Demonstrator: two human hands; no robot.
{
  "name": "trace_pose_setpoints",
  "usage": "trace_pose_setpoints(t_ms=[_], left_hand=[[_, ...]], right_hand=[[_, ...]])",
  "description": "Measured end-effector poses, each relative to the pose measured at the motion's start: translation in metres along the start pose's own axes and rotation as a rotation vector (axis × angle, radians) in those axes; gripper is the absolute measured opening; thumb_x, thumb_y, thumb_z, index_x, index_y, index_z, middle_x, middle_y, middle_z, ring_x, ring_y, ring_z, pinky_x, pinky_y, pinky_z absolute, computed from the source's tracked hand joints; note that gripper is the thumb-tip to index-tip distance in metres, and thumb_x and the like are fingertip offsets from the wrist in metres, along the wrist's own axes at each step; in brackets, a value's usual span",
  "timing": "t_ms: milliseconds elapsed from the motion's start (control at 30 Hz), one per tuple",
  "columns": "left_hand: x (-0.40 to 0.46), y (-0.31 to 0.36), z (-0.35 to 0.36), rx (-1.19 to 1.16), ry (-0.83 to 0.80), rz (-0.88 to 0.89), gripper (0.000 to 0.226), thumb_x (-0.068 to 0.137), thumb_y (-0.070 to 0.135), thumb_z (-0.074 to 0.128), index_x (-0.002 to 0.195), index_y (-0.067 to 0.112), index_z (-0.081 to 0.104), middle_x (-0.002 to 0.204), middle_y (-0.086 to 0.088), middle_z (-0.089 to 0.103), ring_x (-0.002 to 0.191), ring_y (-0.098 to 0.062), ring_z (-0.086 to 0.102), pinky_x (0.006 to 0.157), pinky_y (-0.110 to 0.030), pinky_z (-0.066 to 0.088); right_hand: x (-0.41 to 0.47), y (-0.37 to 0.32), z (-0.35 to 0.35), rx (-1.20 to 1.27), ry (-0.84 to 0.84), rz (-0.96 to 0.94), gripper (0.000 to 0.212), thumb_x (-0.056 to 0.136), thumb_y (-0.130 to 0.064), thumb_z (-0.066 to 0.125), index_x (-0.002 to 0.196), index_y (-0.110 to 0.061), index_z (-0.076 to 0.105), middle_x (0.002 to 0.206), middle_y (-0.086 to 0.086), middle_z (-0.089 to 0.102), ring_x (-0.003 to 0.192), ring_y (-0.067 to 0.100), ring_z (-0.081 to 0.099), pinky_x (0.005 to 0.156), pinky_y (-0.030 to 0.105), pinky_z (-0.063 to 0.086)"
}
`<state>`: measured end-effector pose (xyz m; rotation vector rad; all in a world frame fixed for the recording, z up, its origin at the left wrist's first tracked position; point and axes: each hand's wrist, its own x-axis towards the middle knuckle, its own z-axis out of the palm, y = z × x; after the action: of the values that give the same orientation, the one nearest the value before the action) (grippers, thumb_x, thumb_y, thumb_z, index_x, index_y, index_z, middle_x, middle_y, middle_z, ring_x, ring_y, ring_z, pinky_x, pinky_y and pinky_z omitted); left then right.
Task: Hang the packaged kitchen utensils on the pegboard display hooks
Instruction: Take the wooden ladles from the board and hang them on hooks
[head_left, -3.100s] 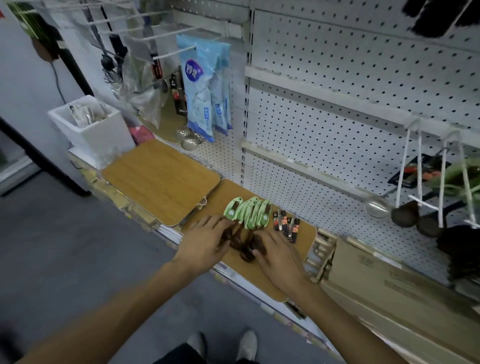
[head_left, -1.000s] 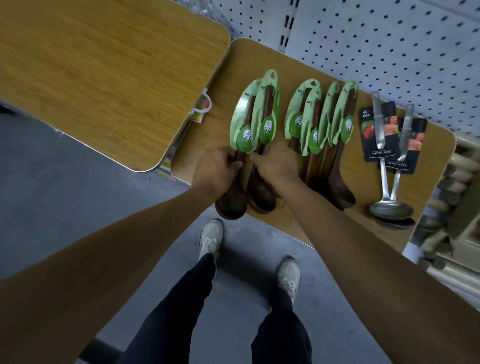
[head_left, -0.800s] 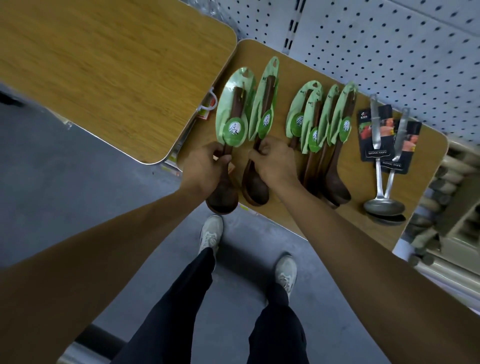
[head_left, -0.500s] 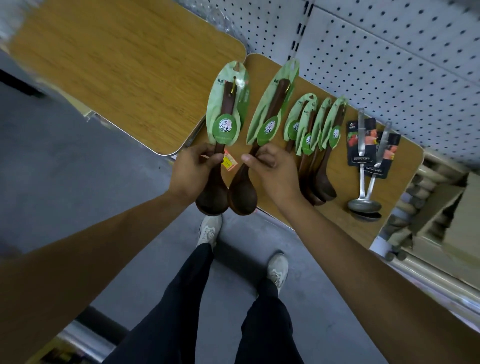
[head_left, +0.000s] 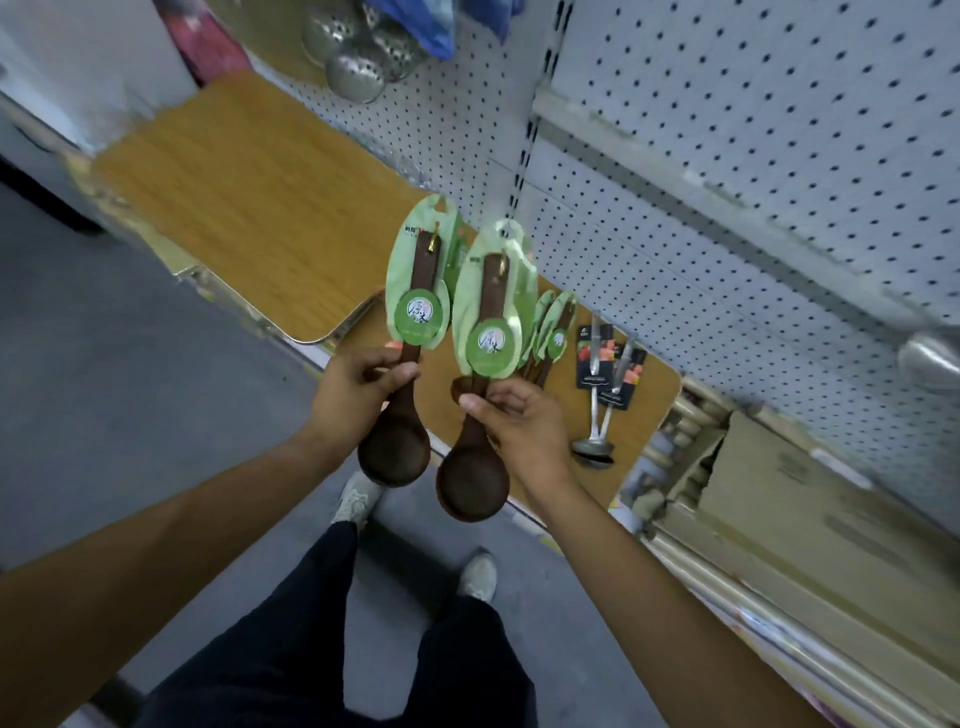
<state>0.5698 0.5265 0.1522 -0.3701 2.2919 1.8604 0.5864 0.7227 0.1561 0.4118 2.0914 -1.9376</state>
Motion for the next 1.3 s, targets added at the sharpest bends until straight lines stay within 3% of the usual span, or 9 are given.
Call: trace_pose_setpoints(t_ms=[200,367,500,600,767,900,1033,1167,1300], left_hand=[[-0.045,0.071,0.037,0.027,-0.064,0.113,0.011,0.089,0.007,0.068,0.09,0.016,0.073,0.077,0.02,0.072,0.07,0.003,0.064,0.067,-0.012,0.052],[-0.081,0.127,0.074,-0.032,-0.117,0.16,0.023,0.089,0.004,0.067,0.082,0.026,0.069,0.066,0.024,0.069,0.063,0.01,0.06,0.063,-0.005,0.047],[-0.108,0.163,0.096,-0.074,-0.158,0.183,0.023,0.088,0.005,0.069,0.079,0.027,0.069,0.065,0.017,0.07,0.063,0.006,0.06,0.065,-0.011,0.049],[-0.121,0.184,0.104,-0.068,-0.21,0.212,0.01,0.086,0.006,0.071,0.087,0.016,0.074,0.083,-0.005,0.074,0.078,-0.015,0.061,0.075,-0.029,0.05],[-0.134,0.211,0.107,0.045,-0.355,0.288,0.01,0.087,0.013,0.072,0.084,0.022,0.077,0.085,-0.01,0.074,0.076,-0.017,0.064,0.074,-0.033,0.048],[-0.144,0.225,0.11,0.058,-0.452,0.323,0.009,0.085,0.01,0.072,0.088,0.015,0.078,0.089,-0.008,0.076,0.088,-0.03,0.07,0.08,-0.042,0.054],[-0.156,0.231,0.115,0.089,-0.525,0.349,0.015,0.083,0.008,0.074,0.081,0.022,0.079,0.086,-0.007,0.076,0.08,-0.018,0.071,0.07,-0.024,0.053],[-0.163,0.234,0.12,0.139,-0.625,0.415,0.014,0.083,0.007,0.074,0.084,0.02,0.079,0.087,0.002,0.077,0.084,-0.01,0.072,0.075,-0.019,0.054],[-0.17,0.236,0.125,0.14,-0.695,0.428,0.018,0.083,0.006,0.074,0.078,0.023,0.078,0.085,0.0,0.077,0.081,-0.009,0.071,0.073,-0.018,0.053]], right_hand=[[-0.049,-0.038,-0.059,0.017,0.046,-0.049,0.014,0.077,-0.008,0.08,0.084,-0.005,0.068,0.082,0.013,0.075,0.073,0.016,0.069,0.073,0.028,0.054],[-0.088,-0.074,-0.112,-0.008,0.118,-0.146,0.01,0.077,-0.006,0.08,0.077,-0.013,0.072,0.075,0.004,0.074,0.072,0.013,0.069,0.072,0.025,0.054],[-0.121,-0.097,-0.152,0.0,0.182,-0.17,0.011,0.075,-0.007,0.082,0.084,-0.006,0.075,0.082,0.012,0.076,0.077,0.02,0.07,0.077,0.036,0.056],[-0.142,-0.112,-0.176,0.007,0.235,-0.164,0.034,0.061,-0.029,0.09,0.082,-0.007,0.076,0.085,0.019,0.075,0.082,0.031,0.071,0.081,0.043,0.054],[-0.173,-0.133,-0.202,0.017,0.315,-0.214,0.017,0.07,-0.004,0.084,0.066,-0.015,0.071,0.068,0.005,0.072,0.067,0.017,0.066,0.066,0.027,0.051],[-0.199,-0.141,-0.207,0.036,0.394,-0.257,0.013,0.069,-0.003,0.084,0.07,-0.005,0.071,0.071,0.014,0.073,0.067,0.017,0.068,0.066,0.026,0.053],[-0.218,-0.135,-0.211,0.059,0.488,-0.212,0.02,0.068,-0.006,0.086,0.08,0.002,0.073,0.07,0.003,0.074,0.068,0.01,0.069,0.066,0.019,0.053],[-0.234,-0.132,-0.215,0.076,0.544,-0.171,0.027,0.067,-0.009,0.087,0.086,0.003,0.072,0.081,0.015,0.074,0.075,0.019,0.069,0.074,0.031,0.056],[-0.254,-0.133,-0.216,0.062,0.605,-0.182,0.018,0.066,-0.006,0.087,0.075,-0.006,0.071,0.071,0.005,0.073,0.073,0.019,0.069,0.076,0.036,0.057]])
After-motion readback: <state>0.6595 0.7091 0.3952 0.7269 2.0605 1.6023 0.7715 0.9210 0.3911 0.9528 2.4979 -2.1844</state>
